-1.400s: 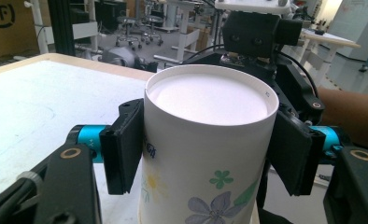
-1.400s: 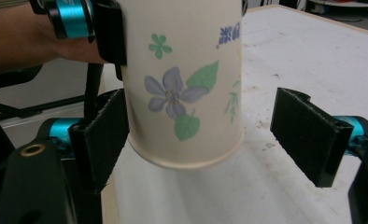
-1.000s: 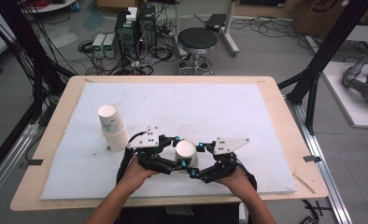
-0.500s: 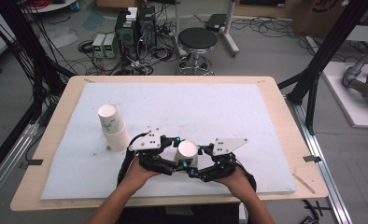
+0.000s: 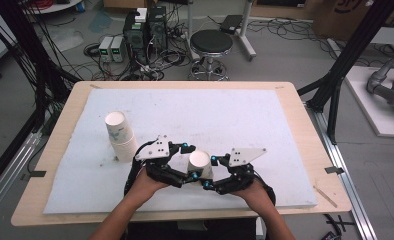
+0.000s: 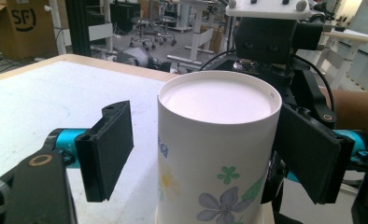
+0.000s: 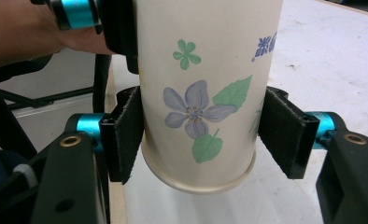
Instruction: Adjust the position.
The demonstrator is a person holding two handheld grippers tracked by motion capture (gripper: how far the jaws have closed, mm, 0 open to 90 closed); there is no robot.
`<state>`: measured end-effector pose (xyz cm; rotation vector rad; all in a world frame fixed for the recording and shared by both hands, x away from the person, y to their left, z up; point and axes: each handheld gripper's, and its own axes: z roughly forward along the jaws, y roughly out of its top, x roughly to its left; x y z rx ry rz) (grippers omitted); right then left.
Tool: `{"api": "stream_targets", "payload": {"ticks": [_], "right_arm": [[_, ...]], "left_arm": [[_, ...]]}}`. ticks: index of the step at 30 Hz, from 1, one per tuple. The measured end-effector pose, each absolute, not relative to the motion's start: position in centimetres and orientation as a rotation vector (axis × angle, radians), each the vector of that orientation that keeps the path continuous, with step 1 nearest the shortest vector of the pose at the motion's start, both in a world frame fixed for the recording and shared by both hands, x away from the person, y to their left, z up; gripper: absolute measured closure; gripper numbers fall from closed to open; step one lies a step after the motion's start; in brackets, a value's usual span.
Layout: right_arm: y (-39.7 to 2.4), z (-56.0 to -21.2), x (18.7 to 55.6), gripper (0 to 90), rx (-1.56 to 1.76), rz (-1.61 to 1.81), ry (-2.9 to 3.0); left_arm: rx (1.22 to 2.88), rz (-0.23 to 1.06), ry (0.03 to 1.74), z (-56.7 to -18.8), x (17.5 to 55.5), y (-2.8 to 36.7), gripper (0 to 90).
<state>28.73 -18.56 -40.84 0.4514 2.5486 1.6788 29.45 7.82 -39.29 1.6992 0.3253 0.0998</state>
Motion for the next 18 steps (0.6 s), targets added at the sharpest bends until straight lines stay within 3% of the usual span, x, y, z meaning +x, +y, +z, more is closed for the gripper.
{"api": "stream_targets", "payload": {"ticks": [18], "right_arm": [[-18.86, -40.73, 28.71, 37.0, 0.446, 1.645, 2.554]], "left_arm": [[1.715, 0.09, 0.317, -38.86, 29.39, 8.64, 19.4]]}}
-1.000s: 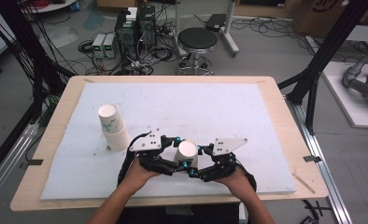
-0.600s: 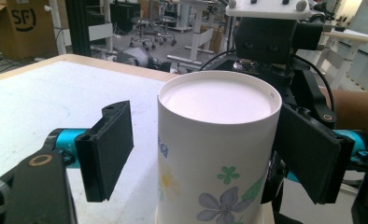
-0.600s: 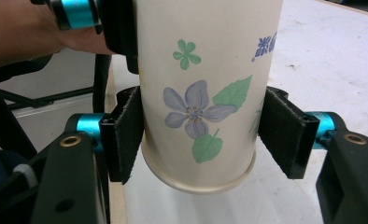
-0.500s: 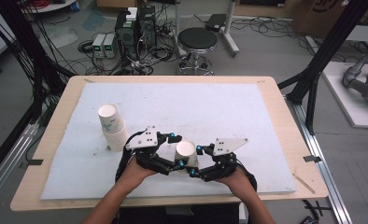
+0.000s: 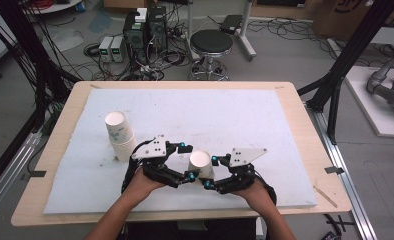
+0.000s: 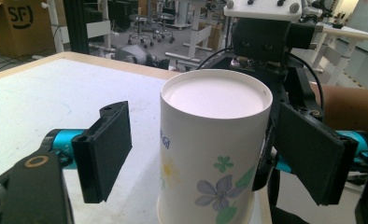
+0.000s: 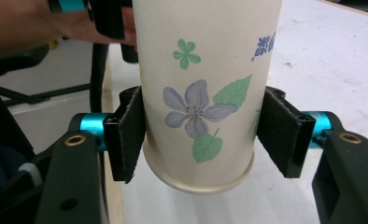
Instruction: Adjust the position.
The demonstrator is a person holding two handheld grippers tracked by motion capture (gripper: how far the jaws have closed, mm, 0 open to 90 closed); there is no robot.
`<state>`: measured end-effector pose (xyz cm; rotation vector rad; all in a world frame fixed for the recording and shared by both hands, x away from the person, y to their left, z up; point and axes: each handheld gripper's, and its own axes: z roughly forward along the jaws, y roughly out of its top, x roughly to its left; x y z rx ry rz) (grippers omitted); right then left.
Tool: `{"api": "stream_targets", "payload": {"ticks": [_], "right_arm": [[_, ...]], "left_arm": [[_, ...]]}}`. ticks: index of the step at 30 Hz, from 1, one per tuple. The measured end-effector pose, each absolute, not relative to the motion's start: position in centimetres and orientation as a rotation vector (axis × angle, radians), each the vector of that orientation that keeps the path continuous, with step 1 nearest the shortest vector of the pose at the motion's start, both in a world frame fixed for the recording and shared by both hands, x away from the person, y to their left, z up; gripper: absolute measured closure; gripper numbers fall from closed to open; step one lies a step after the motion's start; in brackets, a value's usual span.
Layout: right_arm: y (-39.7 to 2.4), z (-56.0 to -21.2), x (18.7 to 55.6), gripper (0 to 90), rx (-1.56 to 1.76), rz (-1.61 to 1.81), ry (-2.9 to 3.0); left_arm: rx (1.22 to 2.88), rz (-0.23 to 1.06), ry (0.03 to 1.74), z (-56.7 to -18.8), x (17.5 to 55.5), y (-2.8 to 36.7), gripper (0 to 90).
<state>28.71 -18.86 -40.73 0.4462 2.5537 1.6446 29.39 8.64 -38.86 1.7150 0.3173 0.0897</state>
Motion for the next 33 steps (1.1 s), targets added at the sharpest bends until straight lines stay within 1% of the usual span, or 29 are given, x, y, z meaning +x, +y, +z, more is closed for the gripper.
{"api": "stream_targets", "payload": {"ticks": [4, 9, 14, 24, 33], "right_arm": [[-19.1, -40.4, 28.8, 37.1, 0.435, 1.607, 2.563], [-19.1, -40.0, 29.0, 37.1, 0.403, 1.52, 2.598], [-18.8, -39.4, 29.1, 37.1, 0.357, 1.427, 2.64], [-18.0, -38.2, 29.5, 37.1, 0.262, 1.243, 2.703], [-17.0, -38.1, 29.6, 37.1, 0.204, 1.154, 2.741]], "left_arm": [[1.733, 0.085, 0.319, -38.6, 29.4, 8.9, 18.3], [1.8, 0.058, 0.315, -38.1, 29.6, 9.1, 17.8], [1.857, 0.062, 0.305, -37.5, 29.8, 9.1, 17.6], [1.945, 0.029, 0.276, -37.0, 30.3, 8.9, 17.8], [2.016, 0.023, 0.252, -36.5, 30.6, 8.5, 18.0]]}}
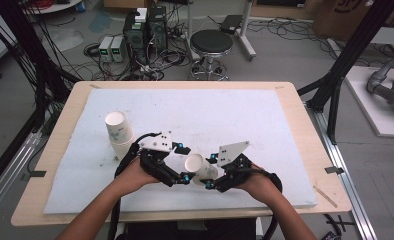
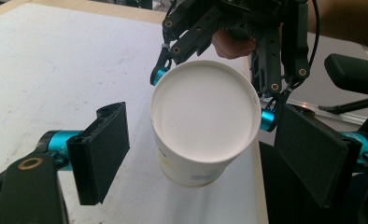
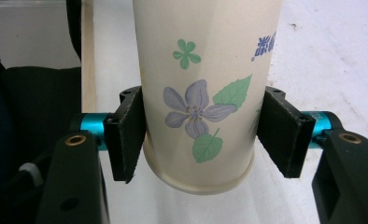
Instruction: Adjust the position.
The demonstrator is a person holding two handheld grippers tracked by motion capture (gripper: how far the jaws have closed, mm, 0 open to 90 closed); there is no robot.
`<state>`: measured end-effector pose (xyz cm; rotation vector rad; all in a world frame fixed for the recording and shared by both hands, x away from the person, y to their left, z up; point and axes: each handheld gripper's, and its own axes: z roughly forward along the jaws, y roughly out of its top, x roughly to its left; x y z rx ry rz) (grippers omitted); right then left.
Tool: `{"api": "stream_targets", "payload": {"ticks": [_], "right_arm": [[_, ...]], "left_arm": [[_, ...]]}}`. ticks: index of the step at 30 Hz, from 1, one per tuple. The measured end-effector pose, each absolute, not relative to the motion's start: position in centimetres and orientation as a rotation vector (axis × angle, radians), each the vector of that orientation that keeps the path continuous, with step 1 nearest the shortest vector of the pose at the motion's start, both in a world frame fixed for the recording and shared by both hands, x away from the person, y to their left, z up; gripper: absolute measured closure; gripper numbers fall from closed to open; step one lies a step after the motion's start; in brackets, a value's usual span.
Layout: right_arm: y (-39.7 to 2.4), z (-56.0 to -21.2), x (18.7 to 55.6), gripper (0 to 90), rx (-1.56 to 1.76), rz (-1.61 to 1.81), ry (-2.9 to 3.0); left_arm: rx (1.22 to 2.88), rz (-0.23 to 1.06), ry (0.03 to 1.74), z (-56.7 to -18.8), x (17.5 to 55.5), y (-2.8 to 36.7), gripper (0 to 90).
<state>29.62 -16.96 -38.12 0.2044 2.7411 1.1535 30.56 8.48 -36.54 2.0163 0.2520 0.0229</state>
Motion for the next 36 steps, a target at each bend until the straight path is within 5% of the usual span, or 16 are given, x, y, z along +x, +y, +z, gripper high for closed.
{"api": "stream_targets", "payload": {"ticks": [16, 36], "right_arm": [[-15.5, -37.7, 29.6, 36.9, 0.135, 0.979, 2.78], [-15.0, -37.9, 29.5, 31.7, 0.102, 0.842, 2.819]], "left_arm": [[2.134, 0.014, 0.22, -36.5, 30.9, 7.4, 19.7], [2.205, -0.022, 0.215, -37.4, 31.3, 6.4, 36.2]]}}
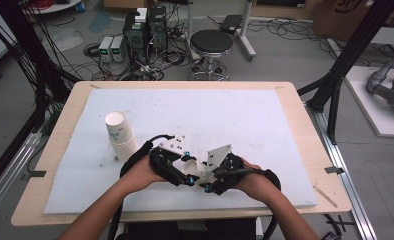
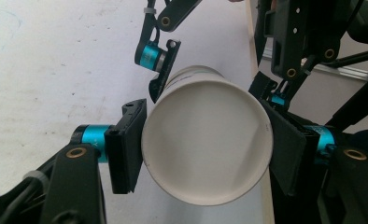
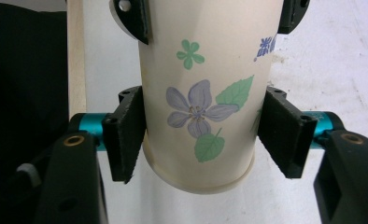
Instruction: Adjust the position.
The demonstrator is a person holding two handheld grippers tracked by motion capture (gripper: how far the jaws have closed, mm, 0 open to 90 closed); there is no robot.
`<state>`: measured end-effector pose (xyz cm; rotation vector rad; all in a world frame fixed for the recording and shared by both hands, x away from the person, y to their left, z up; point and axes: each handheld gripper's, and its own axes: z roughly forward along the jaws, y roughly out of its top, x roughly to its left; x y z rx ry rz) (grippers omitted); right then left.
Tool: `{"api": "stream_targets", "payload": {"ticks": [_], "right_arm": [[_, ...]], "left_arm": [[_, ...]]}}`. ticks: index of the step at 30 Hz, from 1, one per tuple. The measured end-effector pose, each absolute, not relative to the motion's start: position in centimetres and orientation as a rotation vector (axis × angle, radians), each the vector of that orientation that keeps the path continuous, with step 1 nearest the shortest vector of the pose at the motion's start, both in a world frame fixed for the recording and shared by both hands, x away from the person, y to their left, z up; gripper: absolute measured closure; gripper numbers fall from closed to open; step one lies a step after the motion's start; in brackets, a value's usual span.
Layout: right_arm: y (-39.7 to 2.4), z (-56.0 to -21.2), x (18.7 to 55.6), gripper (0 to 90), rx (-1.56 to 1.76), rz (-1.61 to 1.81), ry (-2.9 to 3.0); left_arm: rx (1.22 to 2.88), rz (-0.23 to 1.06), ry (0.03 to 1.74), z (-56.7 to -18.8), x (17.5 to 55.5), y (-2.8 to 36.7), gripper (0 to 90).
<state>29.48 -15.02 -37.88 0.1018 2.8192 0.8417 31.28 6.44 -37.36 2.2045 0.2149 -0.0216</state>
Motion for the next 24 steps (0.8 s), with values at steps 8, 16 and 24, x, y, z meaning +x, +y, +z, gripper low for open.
{"api": "stream_targets", "payload": {"ticks": [8, 16, 24], "right_arm": [[-17.3, -37.5, 29.6, 19.4, 0.262, 1.135, 2.739], [-19.7, -37.4, 29.0, 19.4, 0.342, 1.381, 2.623], [-21.2, -38.5, 28.2, 19.4, 0.409, 1.507, 2.525]], "left_arm": [[2.081, -0.015, 0.227, -37.4, 31.0, 7.5, 37.0], [1.963, -0.02, 0.235, -38.5, 30.5, 8.4, 37.0], [1.874, 0.009, 0.241, -39.4, 30.1, 9.3, 36.9]]}}
